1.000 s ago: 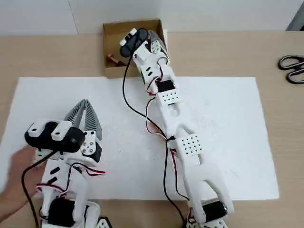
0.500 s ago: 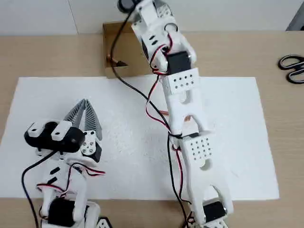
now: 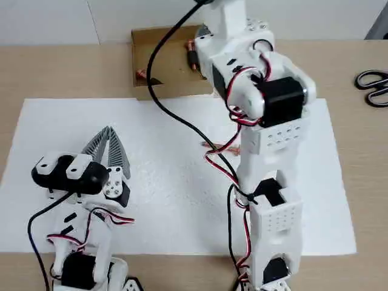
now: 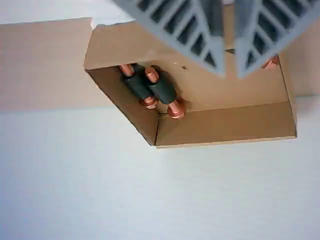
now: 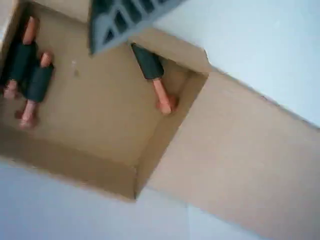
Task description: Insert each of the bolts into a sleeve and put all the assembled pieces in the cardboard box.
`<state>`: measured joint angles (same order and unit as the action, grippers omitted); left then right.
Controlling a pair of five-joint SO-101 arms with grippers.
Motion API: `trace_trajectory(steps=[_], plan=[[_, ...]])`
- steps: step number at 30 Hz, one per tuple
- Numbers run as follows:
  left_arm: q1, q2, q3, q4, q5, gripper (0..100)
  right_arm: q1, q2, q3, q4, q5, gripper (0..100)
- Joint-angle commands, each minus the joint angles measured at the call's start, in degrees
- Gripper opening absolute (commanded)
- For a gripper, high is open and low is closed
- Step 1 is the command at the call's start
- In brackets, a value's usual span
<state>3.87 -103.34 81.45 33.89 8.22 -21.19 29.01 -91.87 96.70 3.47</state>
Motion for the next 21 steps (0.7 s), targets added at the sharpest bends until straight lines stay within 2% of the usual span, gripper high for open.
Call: trace_trajectory(steps=[1, 5, 9, 13, 19, 21], plan=[[-0.44, -0.88, -0.22, -1.05, 0.09, 1, -0.13, -2.24, 10.55, 0.57, 3.08, 17.3], [-0.09, -0.79, -0.22, -1.05, 0.09, 1, -6.37, -2.24, 31.91, 0.31, 14.51, 17.3], [-0.44, -0.79, -0.31, -1.05, 0.09, 1, -11.21, -2.33, 45.36, -0.4, 24.0, 17.3], [-0.53, -0.79, -0.57, 0.35, 0.09, 1, -11.56, -1.63, 47.21, -0.84, 23.3, 17.3], [-0.97, -0.79, -7.08, 9.32, 0.0, 1, -12.7, 1.36, 47.21, -0.57, 24.44, 17.3], [-3.52, -0.79, -10.86, 11.6, -0.18, 1, -13.49, 2.51, 47.21, -0.75, 26.55, 17.3]])
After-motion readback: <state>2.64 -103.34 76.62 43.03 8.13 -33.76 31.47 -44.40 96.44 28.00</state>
